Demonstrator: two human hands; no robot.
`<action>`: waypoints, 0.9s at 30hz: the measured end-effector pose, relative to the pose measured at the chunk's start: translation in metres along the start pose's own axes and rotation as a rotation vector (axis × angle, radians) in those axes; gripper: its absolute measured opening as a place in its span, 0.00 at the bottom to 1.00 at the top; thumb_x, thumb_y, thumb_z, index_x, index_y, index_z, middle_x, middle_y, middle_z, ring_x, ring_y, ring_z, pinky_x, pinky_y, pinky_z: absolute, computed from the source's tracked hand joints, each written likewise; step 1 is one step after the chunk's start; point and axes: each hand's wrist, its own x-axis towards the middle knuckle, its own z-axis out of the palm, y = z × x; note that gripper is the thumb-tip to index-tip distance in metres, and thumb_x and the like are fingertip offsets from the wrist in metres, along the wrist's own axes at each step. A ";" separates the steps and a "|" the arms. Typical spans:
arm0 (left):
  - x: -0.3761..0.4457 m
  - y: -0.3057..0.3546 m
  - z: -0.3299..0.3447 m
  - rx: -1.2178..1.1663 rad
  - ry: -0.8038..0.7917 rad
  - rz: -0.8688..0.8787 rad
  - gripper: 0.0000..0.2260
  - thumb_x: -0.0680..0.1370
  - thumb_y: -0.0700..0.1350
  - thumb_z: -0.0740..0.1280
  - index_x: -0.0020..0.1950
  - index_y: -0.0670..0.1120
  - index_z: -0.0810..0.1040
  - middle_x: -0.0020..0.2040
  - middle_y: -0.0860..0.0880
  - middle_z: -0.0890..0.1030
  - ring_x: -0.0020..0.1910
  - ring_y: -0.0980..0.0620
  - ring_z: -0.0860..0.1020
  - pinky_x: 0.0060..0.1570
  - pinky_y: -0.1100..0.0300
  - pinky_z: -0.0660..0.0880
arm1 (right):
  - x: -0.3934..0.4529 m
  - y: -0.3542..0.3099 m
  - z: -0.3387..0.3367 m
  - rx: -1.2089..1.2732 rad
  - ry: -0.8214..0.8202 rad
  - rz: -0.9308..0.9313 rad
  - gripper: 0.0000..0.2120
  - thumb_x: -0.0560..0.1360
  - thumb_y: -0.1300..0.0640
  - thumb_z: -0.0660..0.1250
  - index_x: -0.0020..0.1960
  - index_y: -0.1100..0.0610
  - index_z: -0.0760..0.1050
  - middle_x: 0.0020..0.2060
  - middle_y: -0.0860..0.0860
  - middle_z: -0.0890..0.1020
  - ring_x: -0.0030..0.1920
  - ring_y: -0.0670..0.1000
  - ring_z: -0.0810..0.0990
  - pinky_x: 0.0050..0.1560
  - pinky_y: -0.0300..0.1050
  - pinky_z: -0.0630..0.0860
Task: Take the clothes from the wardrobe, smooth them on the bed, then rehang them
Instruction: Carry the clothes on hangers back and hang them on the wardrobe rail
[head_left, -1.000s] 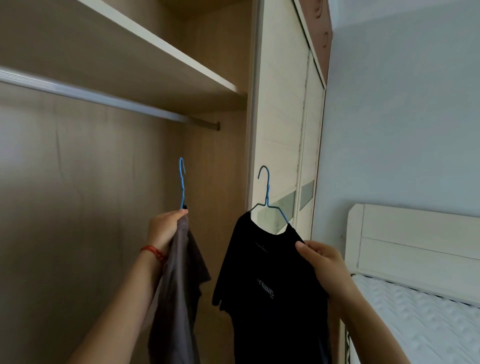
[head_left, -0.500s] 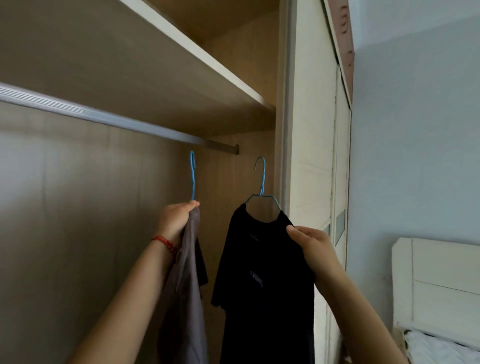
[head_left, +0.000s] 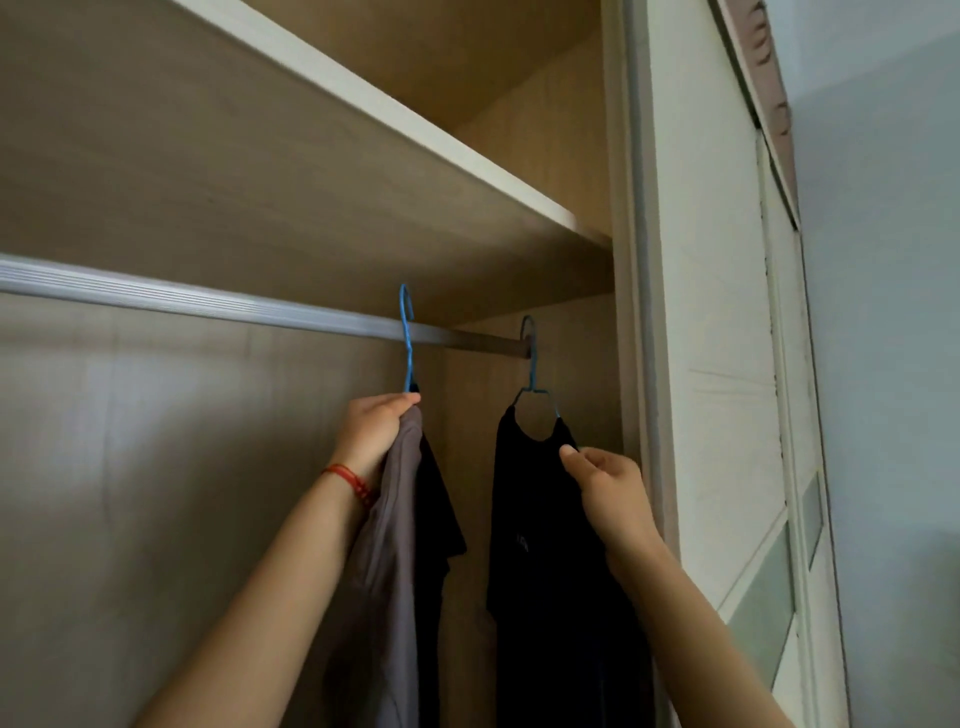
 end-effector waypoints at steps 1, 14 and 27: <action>0.005 0.001 0.003 0.002 0.011 0.002 0.13 0.75 0.34 0.65 0.57 0.31 0.76 0.21 0.58 0.78 0.20 0.70 0.73 0.24 0.80 0.67 | 0.012 0.002 0.004 0.009 -0.005 0.009 0.12 0.77 0.50 0.62 0.39 0.56 0.69 0.30 0.56 0.68 0.28 0.53 0.65 0.32 0.45 0.62; 0.044 -0.025 0.007 0.066 0.197 -0.053 0.04 0.73 0.33 0.67 0.45 0.33 0.79 0.12 0.58 0.71 0.14 0.66 0.70 0.18 0.76 0.66 | 0.102 0.005 0.059 0.084 -0.037 0.152 0.16 0.79 0.55 0.60 0.58 0.67 0.73 0.56 0.66 0.77 0.57 0.64 0.76 0.60 0.57 0.72; 0.030 -0.034 0.001 0.085 0.161 -0.054 0.11 0.73 0.34 0.66 0.54 0.30 0.78 0.16 0.56 0.75 0.22 0.62 0.75 0.20 0.78 0.67 | 0.111 0.021 0.067 0.063 0.002 0.258 0.14 0.79 0.57 0.59 0.35 0.56 0.68 0.30 0.52 0.67 0.31 0.49 0.67 0.35 0.42 0.63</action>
